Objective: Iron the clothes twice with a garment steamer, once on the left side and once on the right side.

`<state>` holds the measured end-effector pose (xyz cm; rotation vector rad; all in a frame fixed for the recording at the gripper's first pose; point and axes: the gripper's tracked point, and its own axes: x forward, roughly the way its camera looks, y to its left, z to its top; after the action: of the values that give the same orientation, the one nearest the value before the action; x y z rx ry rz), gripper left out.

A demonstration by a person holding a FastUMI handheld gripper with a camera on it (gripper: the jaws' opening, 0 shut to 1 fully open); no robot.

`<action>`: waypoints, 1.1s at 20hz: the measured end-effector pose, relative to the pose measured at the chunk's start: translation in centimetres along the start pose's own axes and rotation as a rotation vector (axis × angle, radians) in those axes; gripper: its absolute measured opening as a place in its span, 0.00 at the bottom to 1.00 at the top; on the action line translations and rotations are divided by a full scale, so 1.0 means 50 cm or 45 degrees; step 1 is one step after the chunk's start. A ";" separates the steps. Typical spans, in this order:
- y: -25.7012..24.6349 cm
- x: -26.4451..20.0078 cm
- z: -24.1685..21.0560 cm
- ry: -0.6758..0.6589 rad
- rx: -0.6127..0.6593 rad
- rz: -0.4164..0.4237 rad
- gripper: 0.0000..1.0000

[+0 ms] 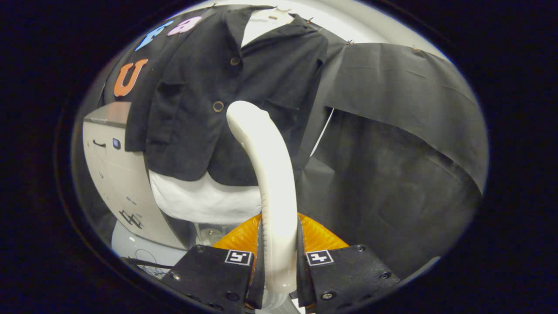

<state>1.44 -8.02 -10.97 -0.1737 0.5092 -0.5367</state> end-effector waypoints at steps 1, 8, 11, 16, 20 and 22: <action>-0.008 -0.019 0.007 -0.012 0.026 0.004 0.32; -0.088 -0.123 0.045 -0.107 0.143 0.102 0.32; -0.123 -0.145 0.058 -0.163 0.142 0.194 0.32; -0.192 -0.180 0.051 -0.259 0.108 0.345 0.32; -0.227 -0.196 0.032 -0.292 0.101 0.461 0.32; -0.234 -0.198 0.030 -0.319 0.094 0.507 0.32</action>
<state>-10.34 -12.66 -2.20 -0.0641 0.2683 -0.1402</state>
